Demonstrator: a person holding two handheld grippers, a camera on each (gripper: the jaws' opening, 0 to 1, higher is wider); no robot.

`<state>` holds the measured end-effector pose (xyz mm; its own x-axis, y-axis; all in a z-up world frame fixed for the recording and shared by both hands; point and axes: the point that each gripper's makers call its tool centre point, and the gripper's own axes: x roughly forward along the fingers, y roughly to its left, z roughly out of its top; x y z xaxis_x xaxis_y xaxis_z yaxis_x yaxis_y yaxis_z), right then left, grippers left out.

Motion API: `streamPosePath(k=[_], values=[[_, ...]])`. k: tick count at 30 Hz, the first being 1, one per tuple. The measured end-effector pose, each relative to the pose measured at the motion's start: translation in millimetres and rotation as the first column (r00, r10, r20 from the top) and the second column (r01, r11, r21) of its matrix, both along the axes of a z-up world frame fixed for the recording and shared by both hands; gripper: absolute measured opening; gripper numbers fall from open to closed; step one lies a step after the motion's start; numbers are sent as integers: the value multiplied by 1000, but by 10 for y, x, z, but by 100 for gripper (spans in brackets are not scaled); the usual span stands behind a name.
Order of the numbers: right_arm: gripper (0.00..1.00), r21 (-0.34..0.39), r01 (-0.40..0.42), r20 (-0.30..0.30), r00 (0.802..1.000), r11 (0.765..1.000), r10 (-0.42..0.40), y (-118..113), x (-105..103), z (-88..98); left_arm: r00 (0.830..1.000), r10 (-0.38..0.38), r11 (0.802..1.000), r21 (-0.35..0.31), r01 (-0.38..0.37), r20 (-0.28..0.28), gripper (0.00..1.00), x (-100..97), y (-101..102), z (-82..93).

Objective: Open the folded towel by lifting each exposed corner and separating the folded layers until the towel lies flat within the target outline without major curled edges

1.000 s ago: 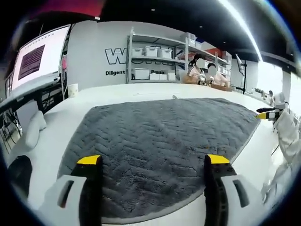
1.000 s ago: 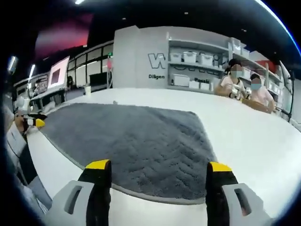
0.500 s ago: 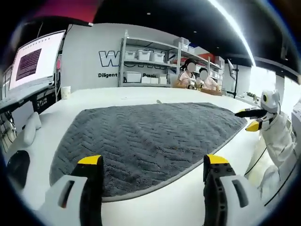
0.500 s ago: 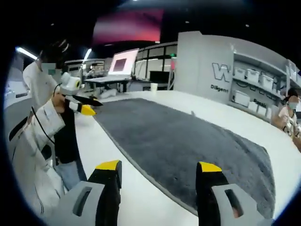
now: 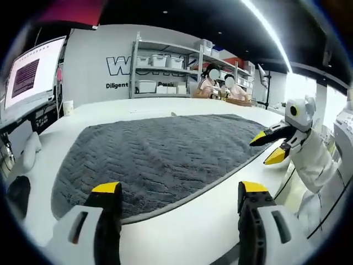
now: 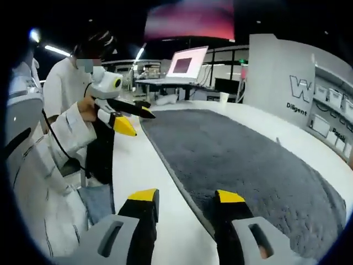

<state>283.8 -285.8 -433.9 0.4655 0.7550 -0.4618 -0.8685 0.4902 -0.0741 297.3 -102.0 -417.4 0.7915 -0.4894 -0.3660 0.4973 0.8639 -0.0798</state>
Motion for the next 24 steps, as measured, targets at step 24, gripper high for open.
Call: streamPosePath(k=[24], values=[[6, -23, 14, -5, 1000, 1000, -14, -52, 36, -47, 972, -235, 969, -79, 235, 1, 63, -51, -879, 21]])
